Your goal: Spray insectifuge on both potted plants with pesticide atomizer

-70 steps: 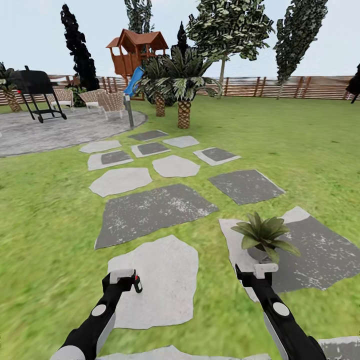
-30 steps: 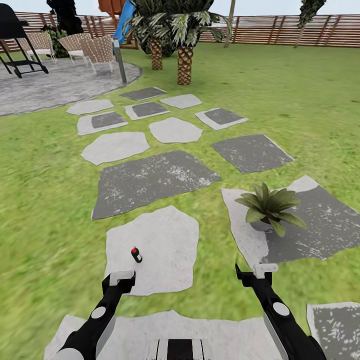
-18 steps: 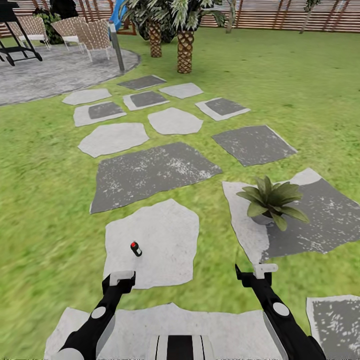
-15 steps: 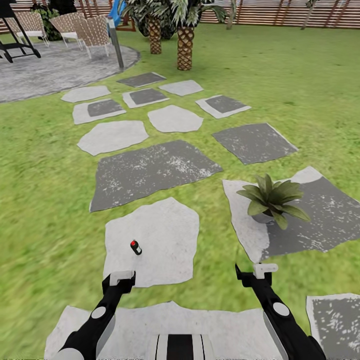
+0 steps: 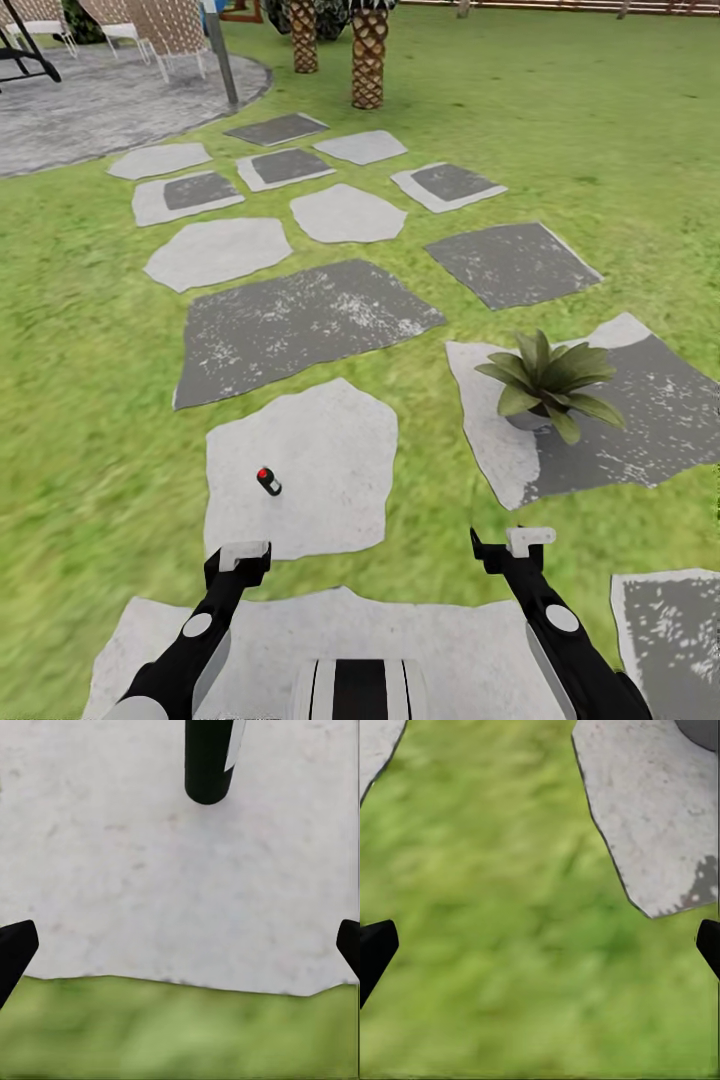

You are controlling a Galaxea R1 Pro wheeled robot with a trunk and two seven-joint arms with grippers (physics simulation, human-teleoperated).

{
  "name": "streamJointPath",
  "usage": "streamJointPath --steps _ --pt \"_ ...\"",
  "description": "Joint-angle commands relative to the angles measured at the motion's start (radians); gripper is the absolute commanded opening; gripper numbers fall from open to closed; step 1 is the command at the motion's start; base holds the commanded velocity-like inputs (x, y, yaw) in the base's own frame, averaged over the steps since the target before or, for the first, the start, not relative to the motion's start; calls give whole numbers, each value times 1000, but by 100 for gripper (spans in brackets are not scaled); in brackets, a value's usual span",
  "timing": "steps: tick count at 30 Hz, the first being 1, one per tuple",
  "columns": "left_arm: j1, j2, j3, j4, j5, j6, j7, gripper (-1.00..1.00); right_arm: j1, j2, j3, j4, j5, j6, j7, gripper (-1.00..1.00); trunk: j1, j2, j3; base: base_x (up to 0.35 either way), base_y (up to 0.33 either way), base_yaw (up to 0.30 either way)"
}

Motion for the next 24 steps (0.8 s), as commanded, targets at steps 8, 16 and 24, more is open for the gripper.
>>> streamJointPath --steps 8,16,24 --pt "0 0 3 0 -1 -5 -1 100 0 0 0 1 0 -2 1 100 2 -1 -20 0 0 -249" --pt "2 1 4 -1 -1 -6 0 100 0 1 0 1 0 -2 1 100 2 -1 -20 90 0 -92" --pt "3 1 4 -1 1 -8 0 100 0 1 0 1 0 -2 1 100 2 -1 -20 43 8 -1"
